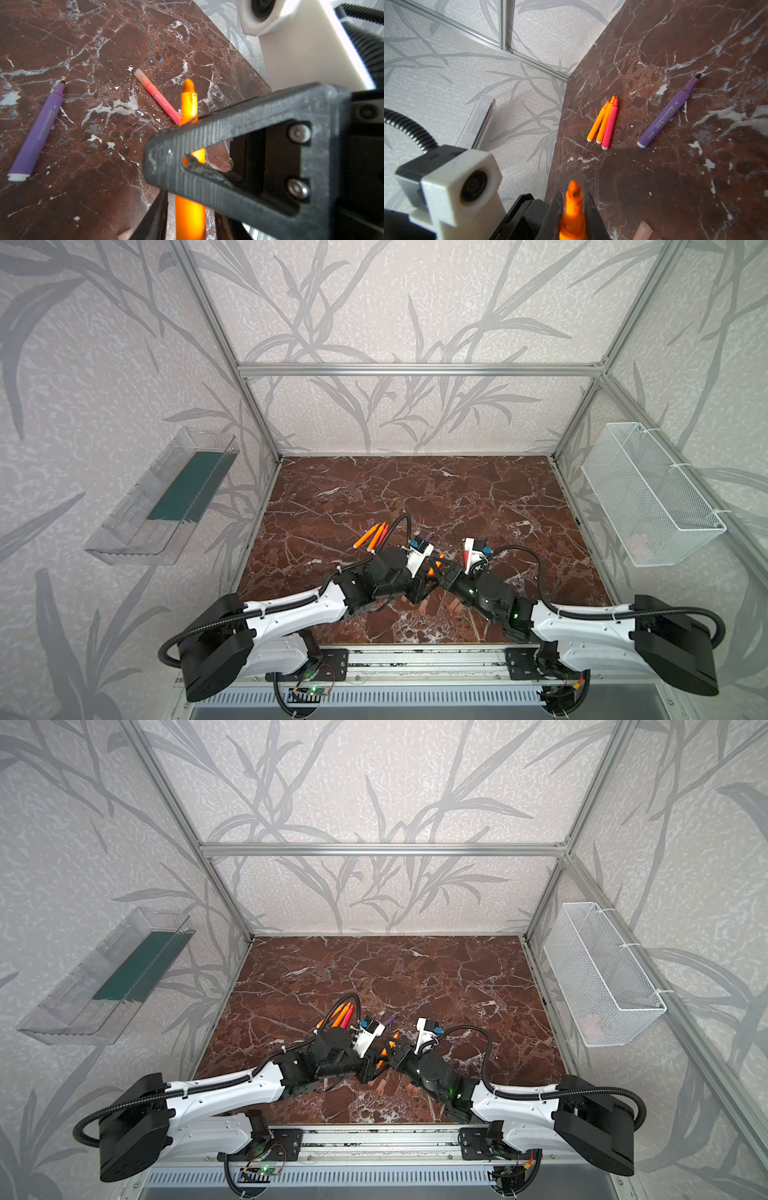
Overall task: Insert the pens into the pen caps
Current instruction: 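Draw the empty right gripper back toward the pink caps while left holds marker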
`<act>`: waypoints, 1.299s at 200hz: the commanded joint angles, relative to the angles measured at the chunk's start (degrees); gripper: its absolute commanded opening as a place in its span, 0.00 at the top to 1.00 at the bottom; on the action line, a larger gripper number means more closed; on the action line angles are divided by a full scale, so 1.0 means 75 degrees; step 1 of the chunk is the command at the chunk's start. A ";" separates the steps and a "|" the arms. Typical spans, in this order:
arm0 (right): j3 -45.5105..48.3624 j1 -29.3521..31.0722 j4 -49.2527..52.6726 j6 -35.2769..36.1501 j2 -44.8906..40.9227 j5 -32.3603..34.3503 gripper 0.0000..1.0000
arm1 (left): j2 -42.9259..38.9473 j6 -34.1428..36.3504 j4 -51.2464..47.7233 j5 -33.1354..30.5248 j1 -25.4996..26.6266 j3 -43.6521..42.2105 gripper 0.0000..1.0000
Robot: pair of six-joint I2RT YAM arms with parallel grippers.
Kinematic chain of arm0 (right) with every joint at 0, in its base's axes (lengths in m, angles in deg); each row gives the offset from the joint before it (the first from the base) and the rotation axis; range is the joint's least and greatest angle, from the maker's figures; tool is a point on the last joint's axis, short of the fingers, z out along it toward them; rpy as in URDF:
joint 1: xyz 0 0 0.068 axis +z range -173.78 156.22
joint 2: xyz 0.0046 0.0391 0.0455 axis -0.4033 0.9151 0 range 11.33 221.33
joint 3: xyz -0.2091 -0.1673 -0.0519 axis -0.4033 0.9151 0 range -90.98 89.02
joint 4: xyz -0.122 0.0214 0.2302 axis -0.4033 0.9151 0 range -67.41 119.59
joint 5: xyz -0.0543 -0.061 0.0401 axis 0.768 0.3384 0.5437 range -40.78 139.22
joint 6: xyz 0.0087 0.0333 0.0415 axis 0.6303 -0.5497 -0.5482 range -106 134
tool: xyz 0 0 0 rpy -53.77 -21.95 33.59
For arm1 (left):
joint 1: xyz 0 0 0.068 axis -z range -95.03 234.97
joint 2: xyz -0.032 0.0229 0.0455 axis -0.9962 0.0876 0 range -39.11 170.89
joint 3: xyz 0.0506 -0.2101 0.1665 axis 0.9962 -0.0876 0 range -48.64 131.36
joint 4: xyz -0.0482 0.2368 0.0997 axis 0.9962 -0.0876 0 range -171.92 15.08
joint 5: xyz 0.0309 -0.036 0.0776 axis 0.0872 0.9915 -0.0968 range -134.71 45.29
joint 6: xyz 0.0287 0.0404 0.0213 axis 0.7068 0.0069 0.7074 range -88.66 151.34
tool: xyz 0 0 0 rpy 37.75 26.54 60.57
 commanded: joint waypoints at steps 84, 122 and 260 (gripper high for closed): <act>0.0059 0.0210 -0.0093 -0.0097 -0.0122 0.0306 0.71 | -0.0116 -0.0234 0.0266 -0.0456 0.0040 0.0022 0.99; -0.0283 0.0206 0.3217 0.0064 -0.1875 0.0855 0.45 | -0.0389 -0.1386 -0.1975 -0.1681 -0.0344 0.1073 1.00; -0.1988 0.0603 0.6715 0.1490 0.0417 -0.0726 0.62 | -0.1624 0.0216 -0.2473 -0.4090 -0.1670 0.0564 1.00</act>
